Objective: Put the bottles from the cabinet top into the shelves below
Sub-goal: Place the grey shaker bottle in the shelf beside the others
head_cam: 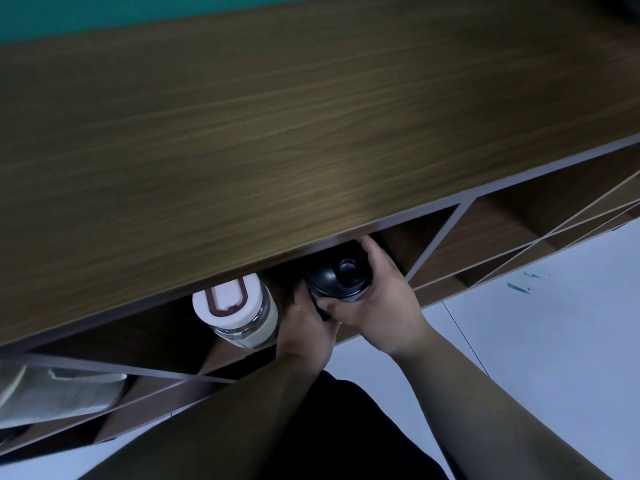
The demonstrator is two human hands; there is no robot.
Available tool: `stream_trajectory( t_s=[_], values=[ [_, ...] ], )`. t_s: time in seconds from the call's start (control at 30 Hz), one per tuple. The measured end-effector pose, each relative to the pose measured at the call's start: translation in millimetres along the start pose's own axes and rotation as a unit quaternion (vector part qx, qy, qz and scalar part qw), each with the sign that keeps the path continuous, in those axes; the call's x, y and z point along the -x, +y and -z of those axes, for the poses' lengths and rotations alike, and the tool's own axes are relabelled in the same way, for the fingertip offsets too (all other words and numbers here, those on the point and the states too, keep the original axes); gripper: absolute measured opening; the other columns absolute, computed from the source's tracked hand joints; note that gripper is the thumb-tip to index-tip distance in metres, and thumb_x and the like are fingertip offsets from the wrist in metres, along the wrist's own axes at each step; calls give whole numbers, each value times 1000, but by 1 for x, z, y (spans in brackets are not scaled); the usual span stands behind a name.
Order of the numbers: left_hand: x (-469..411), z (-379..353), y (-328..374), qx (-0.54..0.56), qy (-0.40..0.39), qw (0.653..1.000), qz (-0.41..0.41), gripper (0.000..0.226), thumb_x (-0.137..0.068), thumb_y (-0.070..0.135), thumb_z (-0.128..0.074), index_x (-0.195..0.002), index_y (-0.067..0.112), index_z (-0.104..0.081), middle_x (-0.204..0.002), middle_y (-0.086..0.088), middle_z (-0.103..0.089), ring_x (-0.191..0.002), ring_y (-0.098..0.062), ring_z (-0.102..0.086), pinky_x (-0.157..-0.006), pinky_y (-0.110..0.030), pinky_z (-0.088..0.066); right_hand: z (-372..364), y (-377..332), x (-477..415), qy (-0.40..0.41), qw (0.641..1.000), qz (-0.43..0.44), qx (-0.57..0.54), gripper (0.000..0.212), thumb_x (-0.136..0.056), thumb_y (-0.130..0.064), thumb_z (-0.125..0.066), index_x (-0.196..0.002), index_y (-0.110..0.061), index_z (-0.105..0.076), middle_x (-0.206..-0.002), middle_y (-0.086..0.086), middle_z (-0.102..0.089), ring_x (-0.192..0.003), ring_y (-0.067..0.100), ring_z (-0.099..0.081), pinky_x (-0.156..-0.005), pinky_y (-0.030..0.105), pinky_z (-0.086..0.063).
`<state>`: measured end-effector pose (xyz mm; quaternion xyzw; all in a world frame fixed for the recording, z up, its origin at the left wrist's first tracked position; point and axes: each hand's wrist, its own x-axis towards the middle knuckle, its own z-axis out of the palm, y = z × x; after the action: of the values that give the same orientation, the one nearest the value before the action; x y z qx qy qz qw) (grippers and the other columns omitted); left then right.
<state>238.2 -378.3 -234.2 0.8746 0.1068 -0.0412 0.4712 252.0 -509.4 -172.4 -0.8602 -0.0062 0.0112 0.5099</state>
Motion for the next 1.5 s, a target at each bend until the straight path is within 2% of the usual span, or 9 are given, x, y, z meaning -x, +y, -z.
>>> stream_trajectory(
  t_s=[0.37, 0.5, 0.67, 0.87, 1.03, 1.2, 1.33, 1.43, 1.5],
  values=[
    [1, 0, -1, 6, -17, 1000, -1, 74, -84, 28, -79, -149, 17, -46, -135, -1, -68, -124, -19, -63, -93, -20, -43, -2, 2, 7, -13, 999, -29, -42, 116, -54, -43, -92, -152, -34, -30, -145, -11, -54, -135, 5, -51, -109, 37, -49],
    [3, 2, 0, 46, -23, 999, 7, 86, -72, 56, -69, -147, 23, -44, -132, 3, -70, -119, -19, -68, -96, -29, -52, -3, 12, 17, -17, 994, -58, -96, 141, -50, -45, -94, -162, -24, -11, -159, -9, -38, -144, -5, -38, -118, 28, -38],
    [3, 1, 0, 16, -15, 1000, -15, 93, -67, 63, -62, -148, 21, -44, -136, 3, -69, -126, -18, -65, -96, -22, -46, 2, 13, 17, -8, 994, -43, -98, 140, -50, -53, -94, -162, -26, -14, -164, -7, -32, -150, 3, -31, -121, 38, -34],
    [3, 8, 0, 47, -31, 997, -51, 80, -74, 44, -77, -148, 27, -48, -136, 16, -63, -126, -1, -59, -102, -23, -46, 4, -4, 8, -8, 999, -1, -50, 113, -60, -48, -89, -156, -28, -32, -152, -10, -44, -144, 7, -40, -116, 39, -41],
    [4, 7, -2, 61, -30, 997, -49, 76, -78, 27, -82, -147, 25, -49, -130, 15, -63, -127, -6, -58, -96, -16, -42, 3, -8, 8, -1, 1000, -10, -20, 101, -66, -45, -90, -151, -28, -40, -146, -10, -49, -136, 4, -47, -111, 37, -46],
    [3, 6, -4, 48, -29, 997, -49, 74, -76, 31, -81, -143, 25, -51, -136, 7, -67, -127, -14, -63, -102, -27, -47, 4, -8, 8, -8, 1000, -9, -10, 102, -66, -47, -89, -152, -32, -37, -148, -11, -48, -137, 4, -46, -110, 34, -46],
    [3, 7, -5, 41, -40, 997, -55, 82, -74, 38, -80, -148, 26, -46, -140, 10, -64, -130, -10, -61, -107, -30, -50, 8, -9, 16, -12, 1000, -2, 24, 121, -64, -47, -91, -160, -36, -18, -159, -12, -30, -147, 0, -30, -111, 21, -36],
    [11, 17, -11, 43, -88, 993, -63, 82, -76, 30, -88, -147, 25, -48, -139, 16, -64, -128, 9, -58, -103, -11, -48, 12, -11, 34, -1, 999, -18, 37, 124, -65, -51, -89, -161, -34, -12, -164, -12, -21, -150, 2, -26, -114, 22, -33],
    [21, 29, -12, 29, -116, 991, -61, 75, -82, 41, -83, -147, 27, -49, -142, 16, -62, -131, 8, -56, -109, -18, -48, 18, -17, 51, 5, 998, -28, 58, 118, -71, -51, -86, -161, -36, -11, -164, -17, -18, -150, -1, -24, -110, 13, -27]
  ],
)
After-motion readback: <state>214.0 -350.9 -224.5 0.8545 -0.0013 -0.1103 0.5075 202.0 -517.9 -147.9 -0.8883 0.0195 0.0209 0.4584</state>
